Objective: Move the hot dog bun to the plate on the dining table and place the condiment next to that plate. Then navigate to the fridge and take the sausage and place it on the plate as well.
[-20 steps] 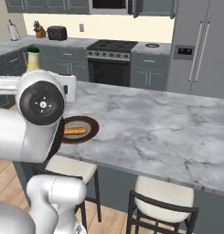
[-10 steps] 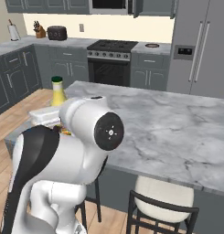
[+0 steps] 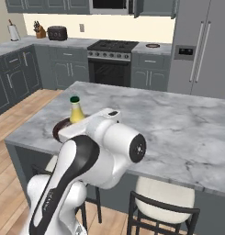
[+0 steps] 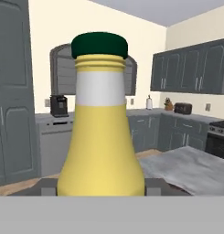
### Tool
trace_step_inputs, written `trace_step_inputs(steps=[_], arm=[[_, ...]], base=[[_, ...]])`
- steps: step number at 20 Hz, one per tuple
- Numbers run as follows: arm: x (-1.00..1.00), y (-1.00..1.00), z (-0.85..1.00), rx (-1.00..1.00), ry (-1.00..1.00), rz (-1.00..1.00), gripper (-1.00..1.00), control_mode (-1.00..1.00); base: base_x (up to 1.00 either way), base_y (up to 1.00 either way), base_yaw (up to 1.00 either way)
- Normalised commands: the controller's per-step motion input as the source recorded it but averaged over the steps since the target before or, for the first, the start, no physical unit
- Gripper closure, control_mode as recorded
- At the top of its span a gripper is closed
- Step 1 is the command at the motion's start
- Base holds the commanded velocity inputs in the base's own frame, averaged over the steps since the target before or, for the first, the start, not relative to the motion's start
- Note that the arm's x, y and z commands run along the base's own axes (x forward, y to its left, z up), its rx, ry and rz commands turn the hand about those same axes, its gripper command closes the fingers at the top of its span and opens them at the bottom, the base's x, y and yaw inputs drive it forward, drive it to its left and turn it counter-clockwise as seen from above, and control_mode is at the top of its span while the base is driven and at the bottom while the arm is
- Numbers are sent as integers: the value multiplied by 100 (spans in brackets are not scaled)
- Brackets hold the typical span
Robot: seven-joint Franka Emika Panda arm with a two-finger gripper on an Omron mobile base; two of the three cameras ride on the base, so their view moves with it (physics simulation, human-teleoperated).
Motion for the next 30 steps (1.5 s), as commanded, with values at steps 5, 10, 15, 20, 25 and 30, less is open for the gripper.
trace_step_inputs(steps=[5, 10, 15, 20, 25, 30], arm=[[67, -1, -67, 0, -6, 13, 100, -100], [55, 0, -57, -1, -2, 12, 100, -100], [54, 0, -44, 0, 0, 11, 100, -100], [52, 0, -37, 0, 0, 11, 100, -100], [50, 0, -38, 0, 0, 10, 100, -100], [48, 0, -33, 0, 0, 8, 100, -100]], base=[[0, 0, 0], [0, 0, 0], [0, 0, 0], [0, 0, 0], [0, 0, 0], [0, 0, 0]])
